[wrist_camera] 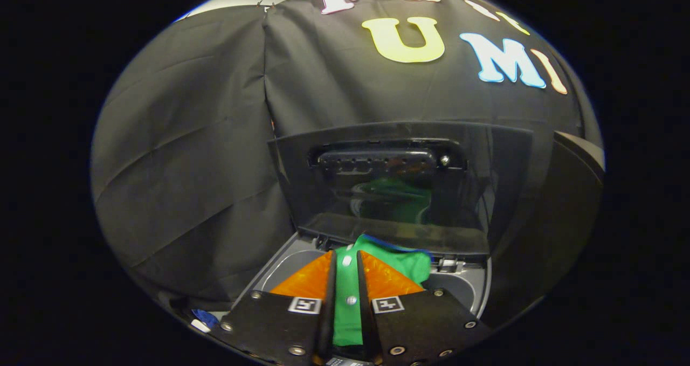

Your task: Put the clothes into the washing machine and then close the washing machine lid.

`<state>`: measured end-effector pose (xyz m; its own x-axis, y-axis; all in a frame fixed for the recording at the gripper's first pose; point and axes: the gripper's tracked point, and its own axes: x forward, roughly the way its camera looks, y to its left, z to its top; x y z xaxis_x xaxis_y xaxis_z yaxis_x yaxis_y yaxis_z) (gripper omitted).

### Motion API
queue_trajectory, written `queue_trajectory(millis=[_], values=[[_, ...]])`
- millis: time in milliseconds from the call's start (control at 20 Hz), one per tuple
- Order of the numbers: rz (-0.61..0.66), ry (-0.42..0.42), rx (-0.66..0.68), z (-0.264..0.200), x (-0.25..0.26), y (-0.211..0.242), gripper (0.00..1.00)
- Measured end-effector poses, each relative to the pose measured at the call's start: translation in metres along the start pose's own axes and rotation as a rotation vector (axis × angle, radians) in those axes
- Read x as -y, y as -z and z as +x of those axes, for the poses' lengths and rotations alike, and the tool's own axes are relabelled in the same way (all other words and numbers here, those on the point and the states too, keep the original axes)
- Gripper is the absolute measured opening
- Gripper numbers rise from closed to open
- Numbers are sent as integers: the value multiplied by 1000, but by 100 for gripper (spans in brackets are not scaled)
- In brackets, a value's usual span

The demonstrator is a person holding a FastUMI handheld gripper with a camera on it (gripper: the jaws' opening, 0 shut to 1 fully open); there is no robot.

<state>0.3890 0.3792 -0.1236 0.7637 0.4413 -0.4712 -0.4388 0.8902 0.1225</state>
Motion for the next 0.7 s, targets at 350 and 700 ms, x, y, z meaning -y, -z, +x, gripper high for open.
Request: queue_trajectory(millis=[350,700], values=[[-28,45,58,-8,4,-12,96],[-88,52,234,-22,-8,-74,96]])
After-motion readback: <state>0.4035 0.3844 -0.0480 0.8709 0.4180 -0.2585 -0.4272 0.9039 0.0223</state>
